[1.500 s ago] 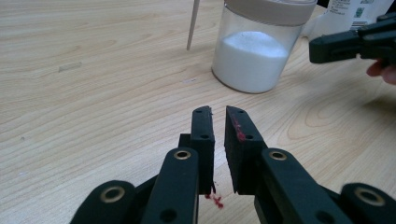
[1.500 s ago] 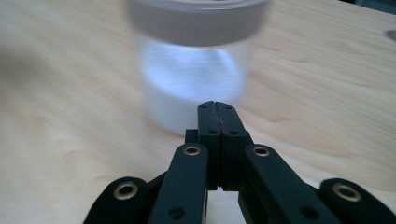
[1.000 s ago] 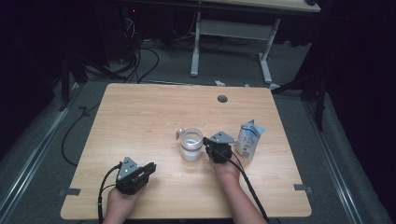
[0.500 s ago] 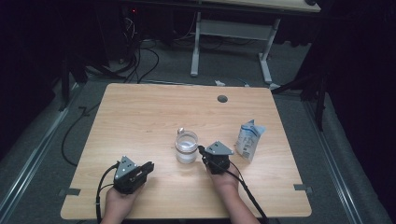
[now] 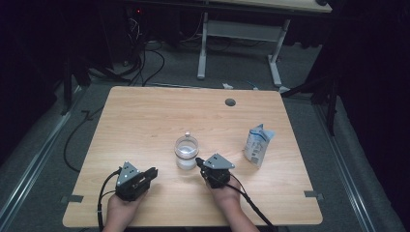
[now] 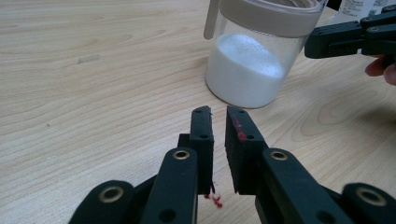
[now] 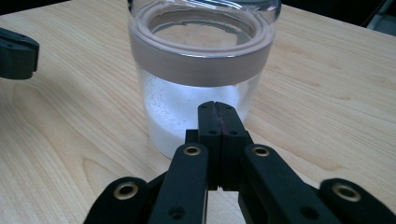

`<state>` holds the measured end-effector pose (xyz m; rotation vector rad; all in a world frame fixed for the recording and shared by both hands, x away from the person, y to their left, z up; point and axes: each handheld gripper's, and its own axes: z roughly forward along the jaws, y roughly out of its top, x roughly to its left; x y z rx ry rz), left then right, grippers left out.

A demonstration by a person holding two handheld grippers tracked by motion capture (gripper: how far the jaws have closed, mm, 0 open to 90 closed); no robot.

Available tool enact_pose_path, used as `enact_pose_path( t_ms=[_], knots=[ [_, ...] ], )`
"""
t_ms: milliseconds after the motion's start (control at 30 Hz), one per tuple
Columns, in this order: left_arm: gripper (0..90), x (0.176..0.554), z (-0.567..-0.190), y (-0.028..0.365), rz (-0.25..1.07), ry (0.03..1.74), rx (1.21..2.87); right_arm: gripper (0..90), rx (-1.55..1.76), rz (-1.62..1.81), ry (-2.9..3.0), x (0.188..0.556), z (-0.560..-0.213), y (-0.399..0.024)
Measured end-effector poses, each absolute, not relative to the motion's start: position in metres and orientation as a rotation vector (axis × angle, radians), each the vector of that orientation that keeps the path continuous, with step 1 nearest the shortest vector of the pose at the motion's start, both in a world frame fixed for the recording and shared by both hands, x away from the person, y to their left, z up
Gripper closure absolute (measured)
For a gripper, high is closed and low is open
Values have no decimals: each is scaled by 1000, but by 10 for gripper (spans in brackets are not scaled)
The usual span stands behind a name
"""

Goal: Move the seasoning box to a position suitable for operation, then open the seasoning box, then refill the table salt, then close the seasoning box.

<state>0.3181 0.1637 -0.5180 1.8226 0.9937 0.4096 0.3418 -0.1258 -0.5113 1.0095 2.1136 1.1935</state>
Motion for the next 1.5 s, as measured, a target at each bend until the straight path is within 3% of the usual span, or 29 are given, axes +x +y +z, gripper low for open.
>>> enact_pose_path(
  t_ms=[300, 667, 1033, 1300, 1500],
  knots=[
    [771, 319, -522, 171, 433, 1017, 1826, 900, 1000, 1174, 2099, 336, -507, -138],
    [577, 324, -520, 191, 458, 1069, 1782, 895, 1083, 1066, 2034, 317, -507, -214],
    [521, 325, -521, 199, 515, 1105, 1811, 796, 1188, 1053, 2018, 300, -520, -260],
    [467, 321, -524, 209, 581, 1118, 1890, 620, 1225, 1081, 2047, 297, -525, -263],
    [467, 320, -522, 214, 583, 1135, 1870, 595, 1222, 1097, 2051, 295, -523, -261]
  ],
)
